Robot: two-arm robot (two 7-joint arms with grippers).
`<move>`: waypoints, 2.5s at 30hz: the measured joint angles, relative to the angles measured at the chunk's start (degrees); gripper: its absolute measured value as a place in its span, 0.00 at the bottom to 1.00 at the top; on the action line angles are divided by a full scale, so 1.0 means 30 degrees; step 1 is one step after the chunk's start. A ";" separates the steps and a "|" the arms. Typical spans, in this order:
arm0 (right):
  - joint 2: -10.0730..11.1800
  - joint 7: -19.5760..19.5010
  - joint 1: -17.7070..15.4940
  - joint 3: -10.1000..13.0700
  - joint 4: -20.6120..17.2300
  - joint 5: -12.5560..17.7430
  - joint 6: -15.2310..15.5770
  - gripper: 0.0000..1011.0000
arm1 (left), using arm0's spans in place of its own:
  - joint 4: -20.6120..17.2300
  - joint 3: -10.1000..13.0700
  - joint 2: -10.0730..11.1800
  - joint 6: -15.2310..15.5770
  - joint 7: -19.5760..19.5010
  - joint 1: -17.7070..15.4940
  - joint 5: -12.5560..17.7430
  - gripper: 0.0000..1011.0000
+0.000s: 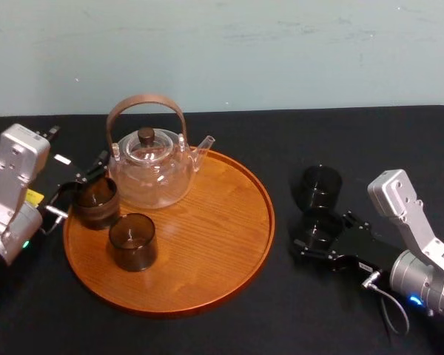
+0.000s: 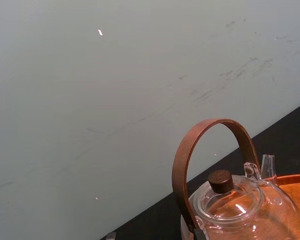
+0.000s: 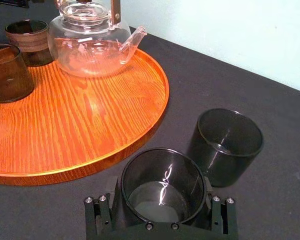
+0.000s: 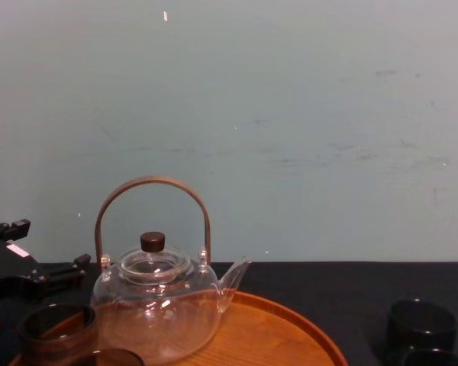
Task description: Pick up the glass from the table and place it on the tray.
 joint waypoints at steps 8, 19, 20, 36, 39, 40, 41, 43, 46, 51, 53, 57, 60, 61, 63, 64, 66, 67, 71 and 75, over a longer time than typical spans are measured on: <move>-0.0011 0.0000 0.0023 -0.0011 0.0019 -0.0017 -0.0025 0.99 | 0.0000 0.0000 0.0001 -0.0001 0.0000 -0.0001 0.0000 0.99; 0.0007 -0.0009 0.0010 -0.0004 0.0001 -0.0005 -0.0053 0.90 | -0.0001 -0.0001 0.0001 -0.0001 0.0000 -0.0001 0.0000 0.99; 0.0009 -0.0010 0.0010 -0.0004 -0.0001 -0.0005 -0.0053 0.90 | -0.0001 0.0000 0.0001 -0.0001 0.0000 -0.0002 0.0000 0.99; 0.0167 0.0571 -0.0077 -0.0171 -0.0523 0.0105 -0.0828 0.90 | -0.0001 -0.0001 0.0001 -0.0001 0.0000 -0.0001 -0.0001 0.99; 0.0200 0.0719 -0.0067 -0.0325 -0.0825 0.0129 -0.0876 0.90 | -0.0001 0.0000 0.0001 -0.0001 0.0000 -0.0001 -0.0001 0.99; 0.0202 0.0760 -0.0053 -0.0381 -0.0898 0.0131 -0.0884 0.90 | -0.0001 0.0000 0.0001 -0.0001 0.0000 -0.0001 -0.0001 0.99; 0.0205 0.0801 -0.0038 -0.0441 -0.0968 0.0131 -0.0886 0.90 | -0.0001 0.0000 0.0002 -0.0001 0.0000 -0.0001 0.0000 0.99; 0.0205 0.0858 0.0011 -0.0567 -0.1086 0.0127 -0.0888 0.90 | -0.0001 0.0000 0.0001 -0.0001 0.0000 -0.0001 0.0000 0.99; 0.0130 0.1001 0.0187 -0.0931 -0.1288 0.0088 -0.0891 0.90 | -0.0001 0.0000 0.0001 -0.0001 0.0000 0.0000 0.0000 0.99; -0.0059 0.1184 0.0559 -0.1479 -0.1438 -0.0031 -0.0870 0.90 | -0.0001 0.0000 0.0001 -0.0001 0.0001 -0.0001 0.0000 0.99; -0.0198 0.1265 0.0790 -0.1790 -0.1447 -0.0118 -0.0851 0.90 | -0.0001 -0.0001 0.0001 -0.0001 0.0000 -0.0002 0.0000 0.99; -0.0505 0.1358 0.1198 -0.2324 -0.1347 -0.0285 -0.0782 0.90 | -0.0001 -0.0001 0.0001 -0.0001 0.0000 -0.0001 0.0000 0.99; -0.0776 0.1394 0.1528 -0.2762 -0.1152 -0.0459 -0.0711 0.90 | -0.0001 0.0000 0.0001 -0.0001 0.0000 -0.0001 0.0000 0.99; -0.0836 0.1397 0.1602 -0.2858 -0.1109 -0.0504 -0.0694 0.90 | -0.0002 0.0000 0.0001 -0.0001 0.0000 -0.0001 -0.0001 0.99; -0.0980 0.1408 0.1763 -0.3035 -0.1010 -0.0575 -0.0675 0.90 | 0.0000 -0.0001 0.0001 -0.0001 0.0001 -0.0001 0.0000 0.99; -0.1116 0.1413 0.1906 -0.3194 -0.0928 -0.0624 -0.0652 0.90 | 0.0000 -0.0001 0.0001 -0.0001 0.0001 -0.0001 0.0000 0.99; -0.1314 0.1413 0.2104 -0.3403 -0.0806 -0.0701 -0.0594 0.90 | -0.0001 0.0000 0.0001 -0.0001 0.0000 -0.0001 -0.0001 0.99; -0.1378 0.1411 0.2168 -0.3472 -0.0760 -0.0723 -0.0572 0.90 | 0.0000 0.0000 0.0002 -0.0001 0.0000 -0.0001 -0.0001 0.99; -0.1695 0.1426 0.2498 -0.3804 -0.0470 -0.0829 -0.0435 0.90 | 0.0000 -0.0001 0.0001 -0.0001 0.0000 -0.0001 0.0000 0.99; -0.2103 0.1441 0.2877 -0.4190 0.0036 -0.0960 -0.0388 0.90 | 0.0000 -0.0001 0.0001 -0.0001 0.0000 0.0000 -0.0001 0.99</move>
